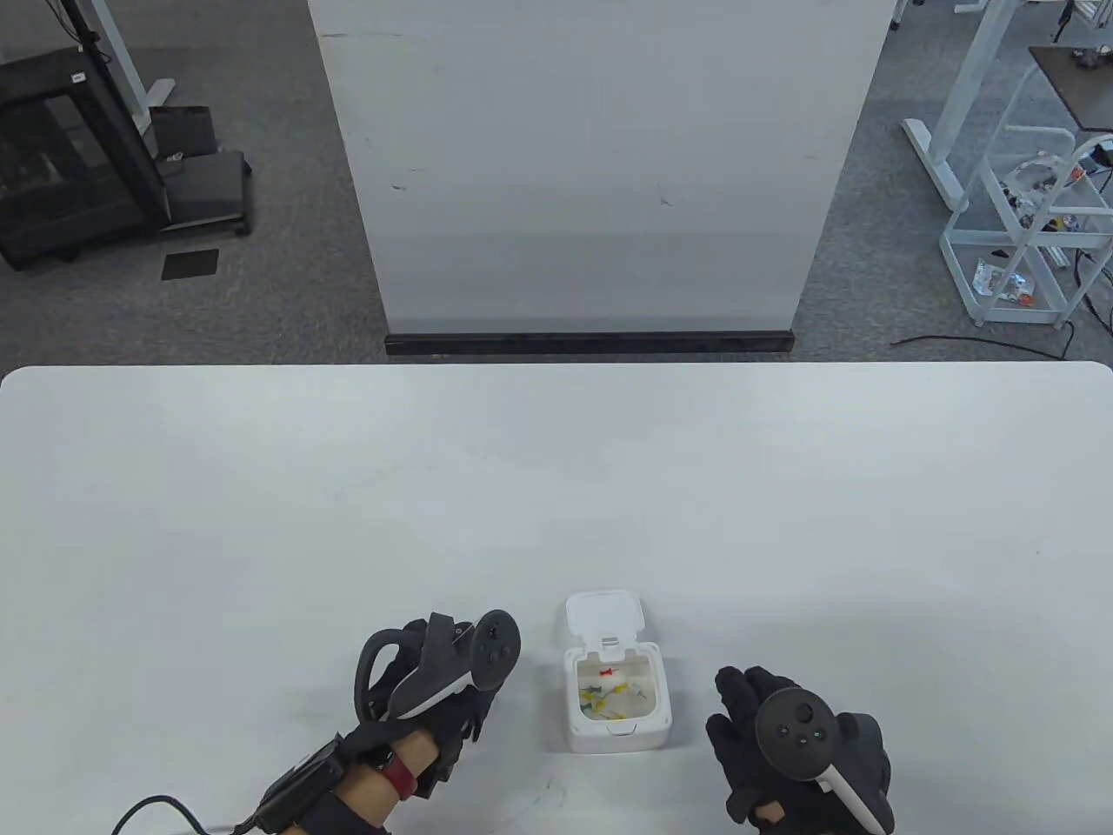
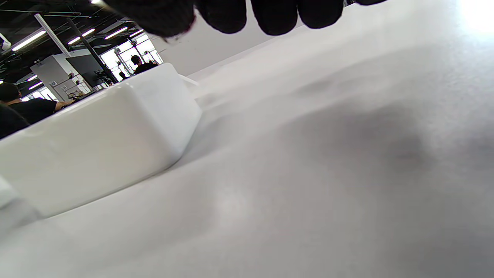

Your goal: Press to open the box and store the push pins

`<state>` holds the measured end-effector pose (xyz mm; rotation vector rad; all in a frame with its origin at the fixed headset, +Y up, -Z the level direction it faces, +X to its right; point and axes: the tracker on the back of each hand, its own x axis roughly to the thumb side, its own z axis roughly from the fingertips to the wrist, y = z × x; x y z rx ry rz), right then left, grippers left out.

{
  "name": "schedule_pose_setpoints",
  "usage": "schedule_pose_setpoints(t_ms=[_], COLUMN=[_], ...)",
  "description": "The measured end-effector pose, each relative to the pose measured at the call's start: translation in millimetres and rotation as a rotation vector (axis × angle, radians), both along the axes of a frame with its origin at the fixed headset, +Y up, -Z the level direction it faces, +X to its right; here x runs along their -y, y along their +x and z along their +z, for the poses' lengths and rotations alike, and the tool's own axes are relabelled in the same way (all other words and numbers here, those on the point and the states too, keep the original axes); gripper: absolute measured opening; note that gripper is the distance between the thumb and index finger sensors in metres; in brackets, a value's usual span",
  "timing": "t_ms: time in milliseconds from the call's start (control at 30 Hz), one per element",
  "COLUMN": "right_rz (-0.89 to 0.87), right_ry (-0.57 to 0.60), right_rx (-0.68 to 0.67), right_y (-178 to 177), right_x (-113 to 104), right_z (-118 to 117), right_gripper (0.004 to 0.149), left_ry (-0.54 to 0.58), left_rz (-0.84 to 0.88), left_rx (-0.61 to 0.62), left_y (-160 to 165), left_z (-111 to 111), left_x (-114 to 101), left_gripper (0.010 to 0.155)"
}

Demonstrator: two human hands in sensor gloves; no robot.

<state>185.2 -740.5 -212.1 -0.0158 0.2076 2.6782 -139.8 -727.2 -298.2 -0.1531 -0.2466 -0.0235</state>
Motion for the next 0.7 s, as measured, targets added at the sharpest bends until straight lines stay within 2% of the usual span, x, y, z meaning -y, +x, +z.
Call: schedule_pose_setpoints(t_ms=[267, 500, 700], right_rz=[0.001, -0.003, -0.001], right_ry=[-0.006, -0.012, -0.011], right_rx=[0.000, 0.000, -0.001], right_y=[-0.1, 0.2, 0.1], right_x=[0.4, 0.6, 0.6], right_z=[-0.1, -0.8, -1.0], right_gripper=[0.060, 0.060, 0.060], left_ry=[-0.043, 0.004, -0.021], left_rz=[-0.101, -0.059, -0.057], left_rx=[0.017, 0.010, -0.010], left_y=[4.1, 1.5, 2.8], left_z=[-2.5, -3.3, -6.7], left_x=[22.9, 26.7, 24.7], left_gripper=[0.045, 0.041, 0.040])
